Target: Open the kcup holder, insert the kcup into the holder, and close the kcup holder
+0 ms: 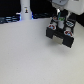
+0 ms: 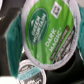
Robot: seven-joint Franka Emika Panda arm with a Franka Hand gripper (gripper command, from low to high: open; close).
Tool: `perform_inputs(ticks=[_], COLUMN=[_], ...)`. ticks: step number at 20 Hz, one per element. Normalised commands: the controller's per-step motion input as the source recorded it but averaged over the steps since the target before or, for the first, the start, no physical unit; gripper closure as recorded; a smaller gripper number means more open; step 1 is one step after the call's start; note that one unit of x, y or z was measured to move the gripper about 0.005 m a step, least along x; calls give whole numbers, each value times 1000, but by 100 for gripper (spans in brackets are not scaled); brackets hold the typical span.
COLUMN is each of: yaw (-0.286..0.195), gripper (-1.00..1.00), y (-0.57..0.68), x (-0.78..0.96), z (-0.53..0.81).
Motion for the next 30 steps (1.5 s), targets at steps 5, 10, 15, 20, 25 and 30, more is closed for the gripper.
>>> perform_inputs(ticks=[5, 10, 15, 20, 25, 30], yaw=[17, 45, 81, 95, 91, 99], gripper=[100, -100, -100, -100, -100, -100], y=[63, 122, 109, 64, -47, -298], x=[47, 71, 87, 186, 222, 287], z=[-254, -111, 117, 379, 524, 588])
